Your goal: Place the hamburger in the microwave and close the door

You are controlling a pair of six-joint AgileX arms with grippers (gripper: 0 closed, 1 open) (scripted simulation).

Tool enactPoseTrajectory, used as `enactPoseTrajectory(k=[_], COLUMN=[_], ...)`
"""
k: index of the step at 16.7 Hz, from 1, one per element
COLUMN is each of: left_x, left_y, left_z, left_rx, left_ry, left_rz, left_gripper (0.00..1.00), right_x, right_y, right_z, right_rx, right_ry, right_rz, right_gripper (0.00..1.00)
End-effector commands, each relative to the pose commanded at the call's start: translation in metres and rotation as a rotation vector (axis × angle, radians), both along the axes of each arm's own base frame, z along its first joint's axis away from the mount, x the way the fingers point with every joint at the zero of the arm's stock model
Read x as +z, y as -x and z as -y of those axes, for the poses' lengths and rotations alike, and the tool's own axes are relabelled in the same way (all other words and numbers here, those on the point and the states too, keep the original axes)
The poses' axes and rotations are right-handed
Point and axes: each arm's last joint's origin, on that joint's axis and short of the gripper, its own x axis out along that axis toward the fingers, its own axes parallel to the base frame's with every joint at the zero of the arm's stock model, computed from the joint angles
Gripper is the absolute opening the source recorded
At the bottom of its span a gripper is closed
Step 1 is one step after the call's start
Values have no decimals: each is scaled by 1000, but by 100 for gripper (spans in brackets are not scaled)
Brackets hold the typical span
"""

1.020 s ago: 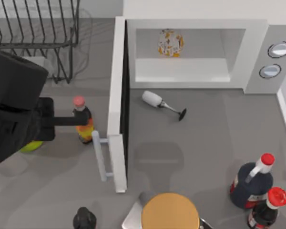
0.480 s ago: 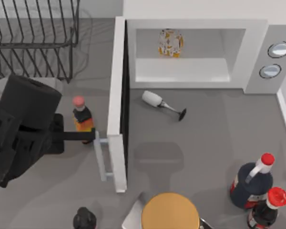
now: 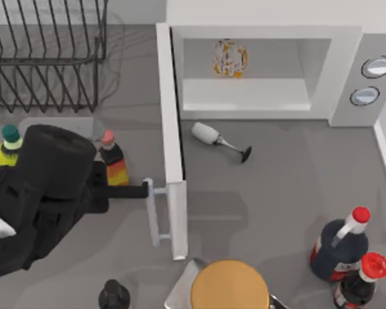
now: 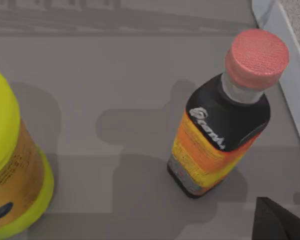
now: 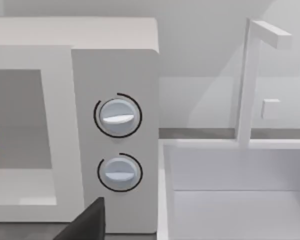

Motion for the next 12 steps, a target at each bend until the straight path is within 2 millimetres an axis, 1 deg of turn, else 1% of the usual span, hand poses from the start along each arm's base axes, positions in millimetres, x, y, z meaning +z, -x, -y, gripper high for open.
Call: enactPoseTrajectory(k=[2,3,5,6,9,12], left_x=[0,28,30,32,31,28], left_y=[0,-3,-4,-5,-7,-3], left_z=[0,15,20,27,63,100], left_rx=[0,-53,-47,-40,-51,-63], left_ry=[0,67,66,68,65,64], left_rz=[0,79,79,81,69,67], left_gripper=[0,0,0,0,0,0], right_x=[0,0,0,0,0,0], right_y=[0,0,0,0,0,0], right_z=[0,0,0,0,0,0], right_rx=[0,0,0,0,0,0], right_ry=[0,0,0,0,0,0], right_rz=[0,0,0,0,0,0], right_gripper=[100,100,100,100,100,100])
